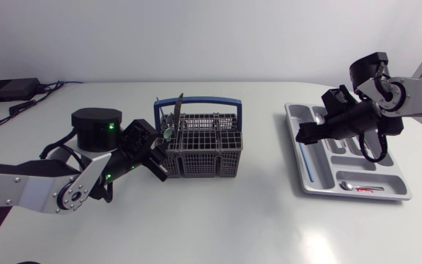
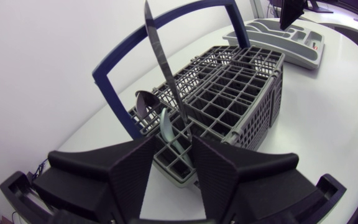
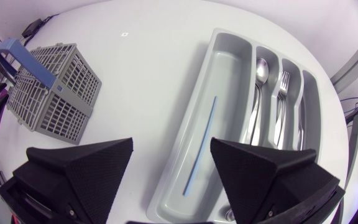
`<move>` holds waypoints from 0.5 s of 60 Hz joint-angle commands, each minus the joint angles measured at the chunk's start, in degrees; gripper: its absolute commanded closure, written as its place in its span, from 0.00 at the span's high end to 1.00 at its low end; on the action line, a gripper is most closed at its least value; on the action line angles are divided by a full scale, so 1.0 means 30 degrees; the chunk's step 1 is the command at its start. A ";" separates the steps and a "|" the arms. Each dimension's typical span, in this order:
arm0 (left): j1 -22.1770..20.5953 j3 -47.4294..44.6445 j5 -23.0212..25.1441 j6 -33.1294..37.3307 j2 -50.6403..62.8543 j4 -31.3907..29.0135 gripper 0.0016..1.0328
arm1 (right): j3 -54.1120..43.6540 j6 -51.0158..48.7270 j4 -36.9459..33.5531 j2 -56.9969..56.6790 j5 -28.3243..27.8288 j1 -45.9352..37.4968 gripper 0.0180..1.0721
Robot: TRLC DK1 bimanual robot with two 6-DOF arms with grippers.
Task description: Unload the cutlery basket into the drawer organizer.
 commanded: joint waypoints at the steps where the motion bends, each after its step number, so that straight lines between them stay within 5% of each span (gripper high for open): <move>1: -0.0234 0.0867 -0.0355 0.0239 0.0527 0.0217 0.40 | -0.0632 -0.0247 0.0233 -0.0373 0.0015 0.0267 0.86; 12: -0.0293 0.1394 -0.0706 0.0210 0.0937 0.0246 0.39 | -0.0896 -0.0306 0.0409 -0.0549 0.0015 0.0355 0.86; 30: -0.0205 0.1658 -0.0765 0.0063 0.1405 0.0510 0.21 | -0.1072 -0.0452 0.0614 -0.0754 -0.0044 0.0385 0.86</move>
